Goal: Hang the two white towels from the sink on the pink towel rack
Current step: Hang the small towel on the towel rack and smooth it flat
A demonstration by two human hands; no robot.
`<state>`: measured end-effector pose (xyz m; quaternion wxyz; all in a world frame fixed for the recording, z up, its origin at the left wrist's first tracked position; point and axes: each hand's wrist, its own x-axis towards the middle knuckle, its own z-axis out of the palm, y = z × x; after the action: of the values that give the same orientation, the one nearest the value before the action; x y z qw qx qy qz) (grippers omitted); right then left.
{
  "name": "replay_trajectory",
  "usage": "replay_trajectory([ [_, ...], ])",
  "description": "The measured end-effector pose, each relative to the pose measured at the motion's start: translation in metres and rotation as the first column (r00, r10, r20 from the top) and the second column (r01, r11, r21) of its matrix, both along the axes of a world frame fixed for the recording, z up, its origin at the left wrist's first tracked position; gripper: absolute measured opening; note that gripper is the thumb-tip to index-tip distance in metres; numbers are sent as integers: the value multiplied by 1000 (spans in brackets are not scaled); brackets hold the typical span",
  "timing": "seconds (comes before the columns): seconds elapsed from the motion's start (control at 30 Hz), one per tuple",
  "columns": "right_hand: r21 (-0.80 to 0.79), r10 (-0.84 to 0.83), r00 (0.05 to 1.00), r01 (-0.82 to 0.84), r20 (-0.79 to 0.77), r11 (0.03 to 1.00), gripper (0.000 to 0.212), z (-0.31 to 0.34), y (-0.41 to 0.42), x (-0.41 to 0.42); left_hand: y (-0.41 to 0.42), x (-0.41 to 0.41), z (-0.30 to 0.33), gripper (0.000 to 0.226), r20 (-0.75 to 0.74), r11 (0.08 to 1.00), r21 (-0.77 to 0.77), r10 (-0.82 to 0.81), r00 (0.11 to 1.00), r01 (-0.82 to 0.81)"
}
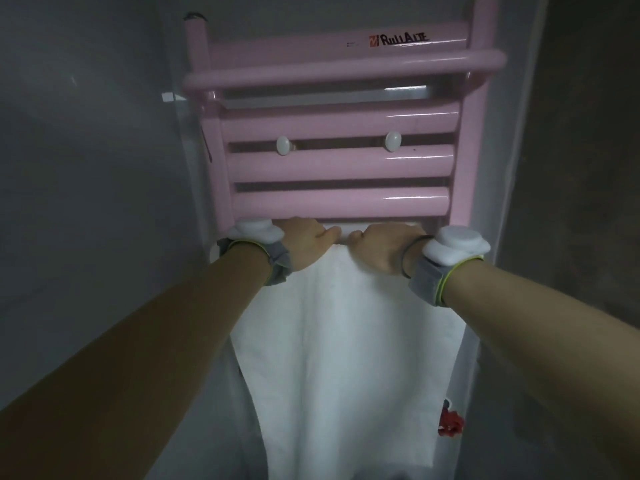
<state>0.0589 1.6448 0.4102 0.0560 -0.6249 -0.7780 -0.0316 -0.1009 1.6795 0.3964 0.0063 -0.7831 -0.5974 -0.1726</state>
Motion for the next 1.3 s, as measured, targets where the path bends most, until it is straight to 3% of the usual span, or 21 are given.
replay_trajectory([
  [0.1, -159, 9, 1000, -11, -16, 987, 52, 12, -4, -5, -3, 9, -1, 49, -68, 999, 28, -18, 998, 20],
  [0.17, -234, -16, 999, 6, -41, 972, 50, 16, -3, -8, 0, 7, -3, 46, -28, 1000, -8, 5, 1000, -5],
  [0.33, -285, -71, 989, 31, -131, 958, 48, 20, 0, -7, 13, -12, -8, 70, 102, 992, -104, 89, 991, -78],
  [0.4, -190, -32, 996, 15, -86, 982, 52, 12, 4, -6, 16, -13, -9, 75, 126, 984, -142, 126, 984, -108],
  [0.47, 48, -31, 997, 34, -64, 998, 57, 2, 8, -3, 19, -12, -7, 85, 134, 977, -170, 153, 979, -129],
  [0.53, 310, 27, 1000, -27, 2, 950, 53, -6, 3, -4, 20, -9, -2, 76, 74, 975, -187, 137, 988, -121],
  [0.57, 360, 83, 996, -84, 19, 929, 51, -9, 0, -6, 18, -7, 1, 65, 43, 977, -182, 119, 992, -110],
  [0.63, 283, 168, 985, -154, -26, 947, 53, -12, -5, -11, 14, -3, 6, 48, 38, 980, -182, 88, 995, -79],
  [0.73, 40, 115, 992, -113, -50, 993, 57, -3, -6, -17, 8, -4, 10, 46, 4, 984, -174, 49, 999, -47],
  [0.83, -119, 87, 995, -92, -46, 989, 51, 9, -2, -22, -3, -3, 15, 38, -167, 984, 176, 60, 984, -30],
  [0.93, -188, 42, 994, -61, -102, 980, 45, 9, 5, -27, -18, 12, 5, 15, -84, 909, 417, 31, 996, 7],
  [1.07, -153, 35, 985, -61, -168, 986, 45, 5, 16, -22, -17, 16, -25, 37, 10, 901, 431, 42, 999, -42],
  [1.13, -72, 55, 983, -69, -175, 995, 45, 2, 18, -19, -11, 11, -28, 47, -58, 936, 340, 121, 991, -94],
  [1.2, 67, 101, 983, -91, -153, 994, 44, -4, 28, -11, -8, 8, -25, 61, -176, 947, 320, 60, 983, 0],
  [1.3, 196, 93, 967, -46, -239, 980, 44, -9, 43, 2, -8, 14, -13, 51, -138, 975, 214, -29, 990, 58],
])
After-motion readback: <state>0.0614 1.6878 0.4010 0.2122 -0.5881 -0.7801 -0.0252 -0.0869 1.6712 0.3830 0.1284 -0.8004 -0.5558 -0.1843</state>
